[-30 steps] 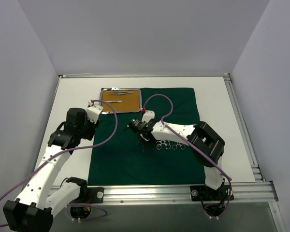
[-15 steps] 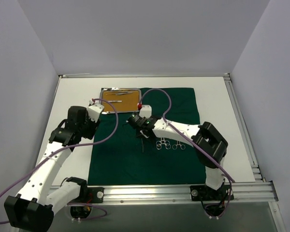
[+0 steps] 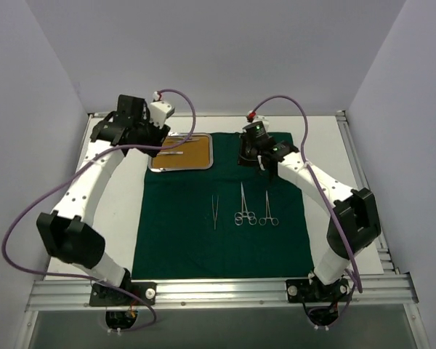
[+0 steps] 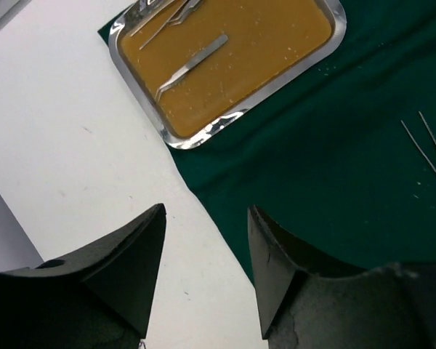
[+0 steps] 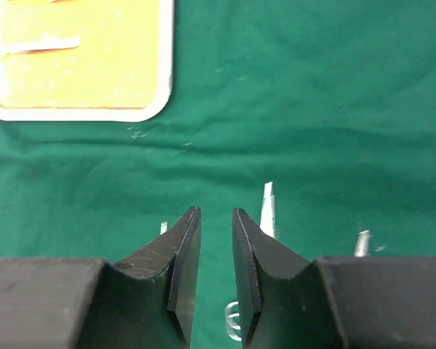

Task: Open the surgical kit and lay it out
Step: Pick up the medical item from the container.

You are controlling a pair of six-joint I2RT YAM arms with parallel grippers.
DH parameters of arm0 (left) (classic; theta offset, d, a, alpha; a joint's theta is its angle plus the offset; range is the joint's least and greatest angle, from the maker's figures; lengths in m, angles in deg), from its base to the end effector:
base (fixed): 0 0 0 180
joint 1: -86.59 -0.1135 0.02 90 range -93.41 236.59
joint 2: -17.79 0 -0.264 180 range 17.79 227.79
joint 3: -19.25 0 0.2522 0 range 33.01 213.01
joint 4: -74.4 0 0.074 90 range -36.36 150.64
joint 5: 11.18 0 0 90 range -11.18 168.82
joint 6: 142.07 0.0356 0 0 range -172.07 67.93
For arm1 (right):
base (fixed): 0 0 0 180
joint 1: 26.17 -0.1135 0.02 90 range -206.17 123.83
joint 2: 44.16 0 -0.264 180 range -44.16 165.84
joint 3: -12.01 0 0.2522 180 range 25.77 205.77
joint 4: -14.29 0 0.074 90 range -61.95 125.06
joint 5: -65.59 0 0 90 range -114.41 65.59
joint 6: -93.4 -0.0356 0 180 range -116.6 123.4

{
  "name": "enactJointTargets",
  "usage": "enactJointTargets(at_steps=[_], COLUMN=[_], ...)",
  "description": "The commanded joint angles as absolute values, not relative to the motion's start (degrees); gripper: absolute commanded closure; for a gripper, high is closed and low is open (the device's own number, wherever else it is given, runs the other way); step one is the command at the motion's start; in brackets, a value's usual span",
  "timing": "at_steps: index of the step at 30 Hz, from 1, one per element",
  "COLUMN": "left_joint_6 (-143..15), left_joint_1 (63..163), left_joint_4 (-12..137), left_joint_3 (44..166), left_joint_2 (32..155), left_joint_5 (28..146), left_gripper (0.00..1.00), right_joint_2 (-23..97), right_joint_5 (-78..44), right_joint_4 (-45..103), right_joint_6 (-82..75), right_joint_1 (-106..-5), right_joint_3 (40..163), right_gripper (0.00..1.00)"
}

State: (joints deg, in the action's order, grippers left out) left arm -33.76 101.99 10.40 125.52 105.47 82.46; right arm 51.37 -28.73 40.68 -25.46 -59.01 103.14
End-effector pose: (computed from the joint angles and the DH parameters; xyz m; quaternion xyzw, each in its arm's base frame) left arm 0.3130 -0.0886 0.3797 0.2797 0.8816 -0.0197 0.3798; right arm 0.3299 0.2098 0.3009 -0.0116 0.8690 0.2250 0.4406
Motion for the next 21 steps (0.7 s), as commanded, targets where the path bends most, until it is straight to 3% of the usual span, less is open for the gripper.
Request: enactJointTargets(at_steps=[1,9,17,21], left_joint_6=[-30.55,-27.46,-26.32,-25.88], left_joint_1=[103.46,103.90,102.41,102.15], left_joint_4=[8.87,9.05,2.56,4.12], left_joint_3=[133.19,154.37,180.11,181.12], left_joint_2=[114.45,140.18,160.51,165.27], left_joint_5=[83.75,83.66,84.27,84.62], left_gripper=[0.40,0.33,0.38,0.38], right_joint_2=[50.59,54.63,59.99,61.05], right_joint_5=[-23.72,-17.91,-16.32,-16.06], right_joint_4=[41.77,41.24,42.64,42.73], right_joint_6=[-19.11,-18.22,-17.43,-17.87], right_joint_1=[-57.38,-51.22,-50.43,-50.34], right_joint_3=[105.40,105.66,107.07,106.81], right_gripper=[0.79,0.79,0.80,0.80])
